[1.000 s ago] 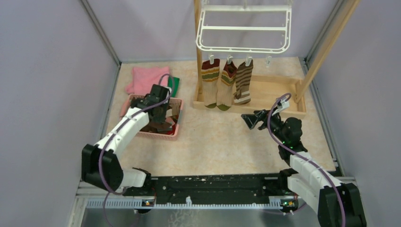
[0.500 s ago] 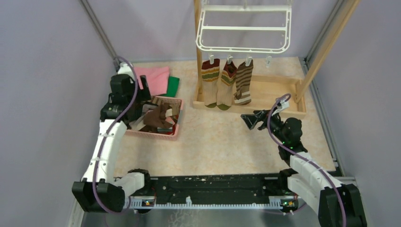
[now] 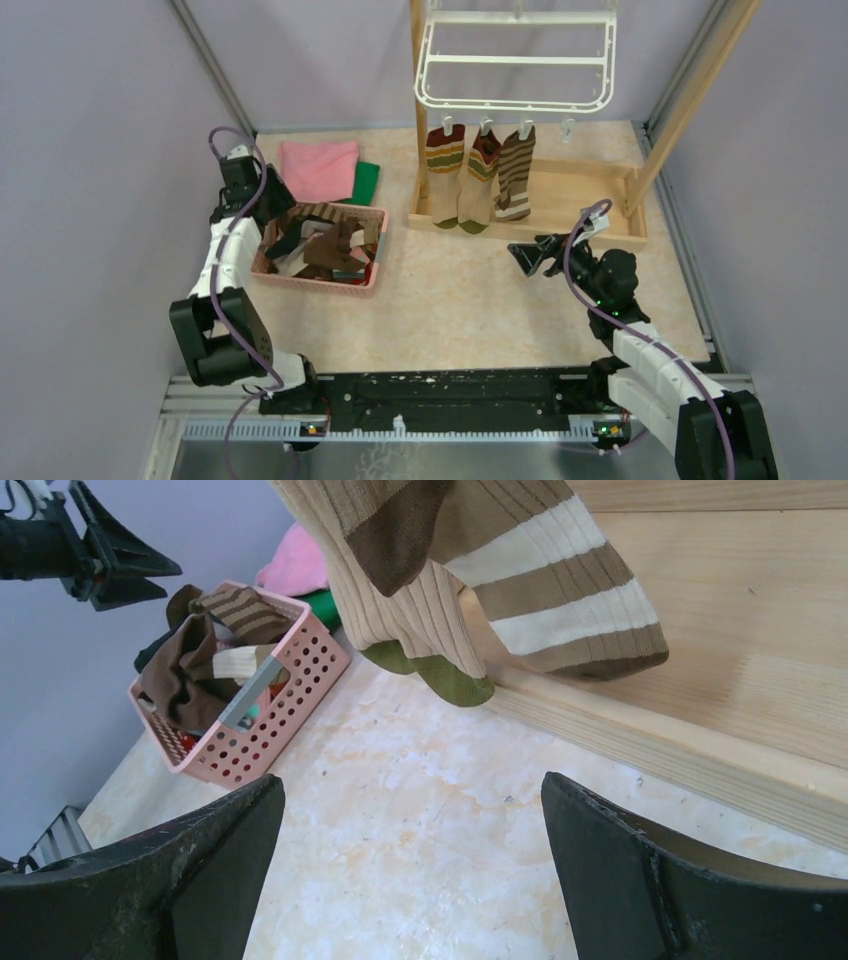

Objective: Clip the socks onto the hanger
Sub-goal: Pick up the sock from the bin.

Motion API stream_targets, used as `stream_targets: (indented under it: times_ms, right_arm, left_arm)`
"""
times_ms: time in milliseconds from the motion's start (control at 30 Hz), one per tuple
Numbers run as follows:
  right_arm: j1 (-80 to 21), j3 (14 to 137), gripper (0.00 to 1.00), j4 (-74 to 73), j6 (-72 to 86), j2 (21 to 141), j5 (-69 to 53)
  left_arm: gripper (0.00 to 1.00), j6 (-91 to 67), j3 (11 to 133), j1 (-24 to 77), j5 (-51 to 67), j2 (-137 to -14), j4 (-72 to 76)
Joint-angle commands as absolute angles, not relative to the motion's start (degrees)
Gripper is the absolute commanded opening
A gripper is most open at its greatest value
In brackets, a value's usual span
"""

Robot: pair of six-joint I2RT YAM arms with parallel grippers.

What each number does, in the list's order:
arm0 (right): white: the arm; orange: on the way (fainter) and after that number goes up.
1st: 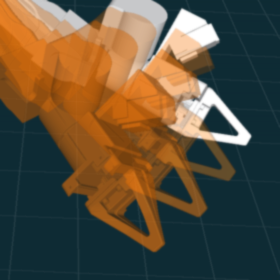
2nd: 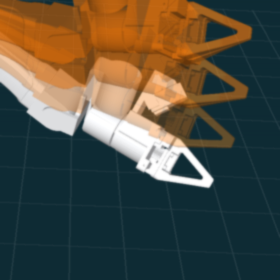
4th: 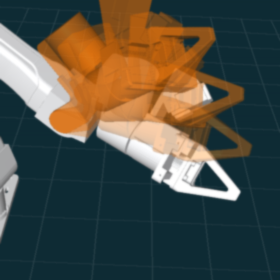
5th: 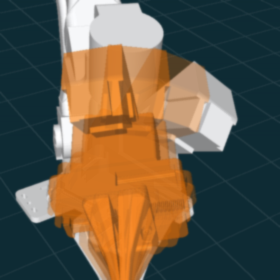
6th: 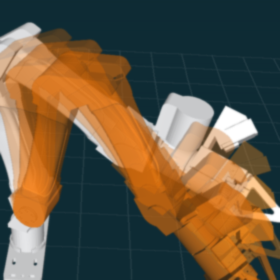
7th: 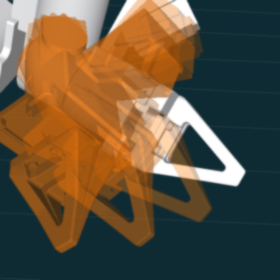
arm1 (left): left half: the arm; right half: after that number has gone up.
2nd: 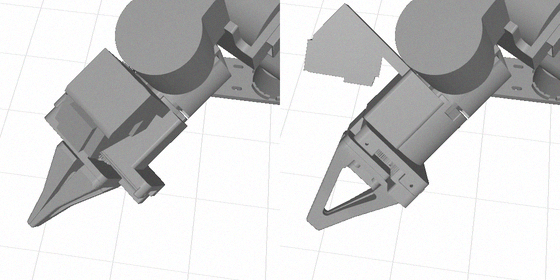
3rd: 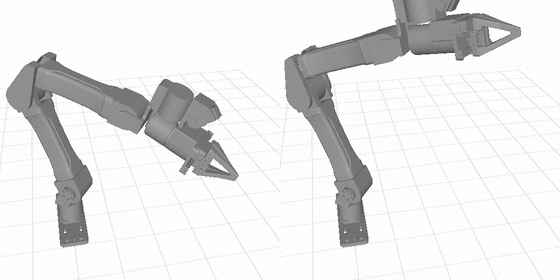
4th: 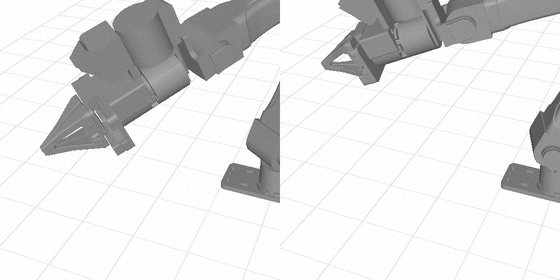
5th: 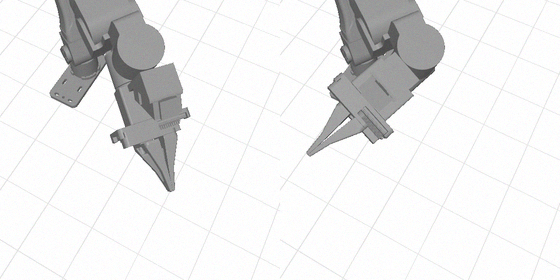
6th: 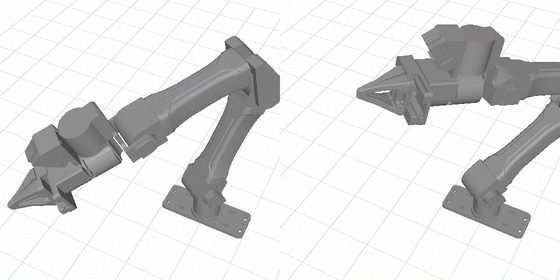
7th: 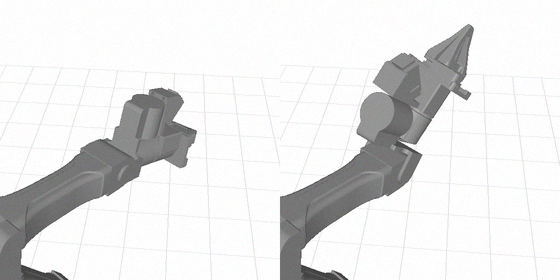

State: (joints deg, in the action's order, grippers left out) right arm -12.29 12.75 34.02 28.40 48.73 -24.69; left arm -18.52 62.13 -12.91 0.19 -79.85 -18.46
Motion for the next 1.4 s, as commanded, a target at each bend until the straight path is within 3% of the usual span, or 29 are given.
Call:
stream_targets:
  times_ms: [0,167,367,433,800,1100,1367]
  right_arm:
    - [-13.09,14.33,0.99,35.13,27.16,47.64,-23.93]
    - [-13.41,14.41,0.99,34.99,26.99,47.34,-23.89]
    - [-13.44,14.59,0.99,34.53,26.82,47.11,-23.84]
    - [-13.45,14.66,0.99,34.46,26.81,47.15,-23.82]
    - [-13.49,14.74,0.99,34.63,26.81,47.55,-24.33]
    - [-13.52,14.84,0.98,34.45,26.81,47.38,-24.6]
    - [-13.45,14.85,0.99,34.02,26.75,46.89,-24.61]
  left_arm:
    - [0.65,-21.02,62.62,-13.43,0.76,-83.21,-14.86]
    - [0.61,-21.64,63.32,-14.11,1.25,-87.64,-15.72]
    - [0.1,-20.73,65.88,-14.83,2.69,-85.96,-20.08]
    - [0.0,-20.5,65.81,-14.82,2.73,-82.56,-20.85]
    - [0.0,-16.94,56.18,-14.81,13.82,-56.95,-13.97]
    - [0.0,-10.11,55.79,-14.82,30.73,-50.3,-11.15]
    - [0.0,-8.53,56.69,-14.79,35.53,-50.75,-11.02]
